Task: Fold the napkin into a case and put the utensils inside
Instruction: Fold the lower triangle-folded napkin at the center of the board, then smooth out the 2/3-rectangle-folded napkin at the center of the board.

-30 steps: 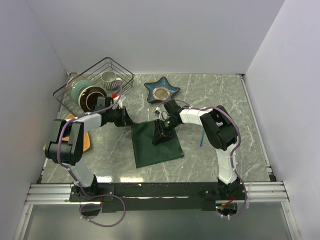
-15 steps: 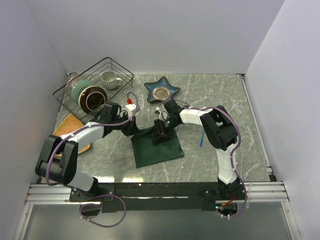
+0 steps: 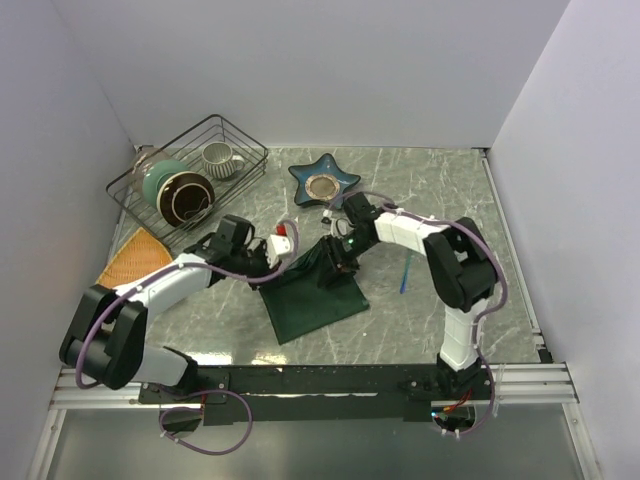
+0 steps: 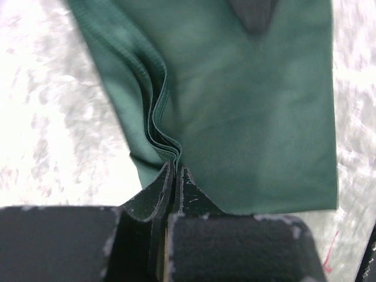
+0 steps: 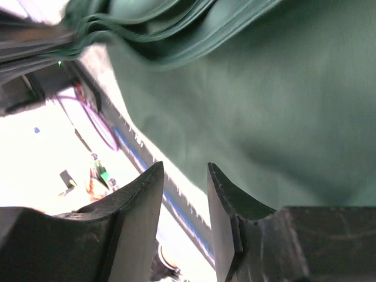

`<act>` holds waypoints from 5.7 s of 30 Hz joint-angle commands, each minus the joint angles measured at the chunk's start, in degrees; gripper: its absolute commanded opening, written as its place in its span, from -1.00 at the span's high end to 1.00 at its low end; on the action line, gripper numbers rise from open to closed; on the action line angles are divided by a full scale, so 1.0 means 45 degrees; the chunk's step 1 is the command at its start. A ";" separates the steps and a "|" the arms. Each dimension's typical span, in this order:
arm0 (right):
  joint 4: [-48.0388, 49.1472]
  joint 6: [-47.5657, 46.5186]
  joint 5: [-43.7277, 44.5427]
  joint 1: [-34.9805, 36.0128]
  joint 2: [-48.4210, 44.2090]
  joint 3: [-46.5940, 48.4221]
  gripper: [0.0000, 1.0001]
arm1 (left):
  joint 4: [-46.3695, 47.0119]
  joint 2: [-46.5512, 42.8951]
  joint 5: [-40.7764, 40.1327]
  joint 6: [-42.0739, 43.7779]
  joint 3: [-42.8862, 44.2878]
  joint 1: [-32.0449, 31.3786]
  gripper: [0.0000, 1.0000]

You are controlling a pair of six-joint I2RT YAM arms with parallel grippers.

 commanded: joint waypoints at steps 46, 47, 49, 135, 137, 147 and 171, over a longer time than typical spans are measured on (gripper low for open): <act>-0.1429 -0.1435 0.2413 0.0295 0.0504 0.3832 -0.05 | -0.2491 -0.2937 0.0590 1.0150 -0.2721 -0.2986 0.99; -0.1369 -0.1435 0.2432 0.0393 0.0620 0.3637 -0.06 | -0.2529 -0.2898 0.0590 1.0209 -0.2701 -0.2986 0.99; -0.1310 -0.1493 0.2471 0.0589 0.0854 0.3422 -0.05 | -0.2685 -0.2820 0.0609 1.0462 -0.2662 -0.3005 0.99; -0.4006 -0.5983 0.3951 -0.2575 -0.6075 0.4416 -0.95 | -0.6615 0.4197 -0.2065 -0.0630 0.9332 0.0450 -0.95; -0.3539 -0.6199 0.4481 -0.2575 -0.7110 0.4145 -1.00 | -0.6048 0.2576 -0.2105 -0.0649 0.8533 0.0723 -0.99; -0.0001 -0.5364 0.4801 -0.2575 -0.9323 0.1856 -1.00 | -0.1279 -0.2741 -0.0114 -0.3496 0.3980 0.1506 -0.99; -0.0980 -0.2900 0.3818 -0.1579 -0.2758 0.0961 -0.20 | -0.2862 -0.1903 -0.1303 0.2140 0.0893 -0.0015 -0.15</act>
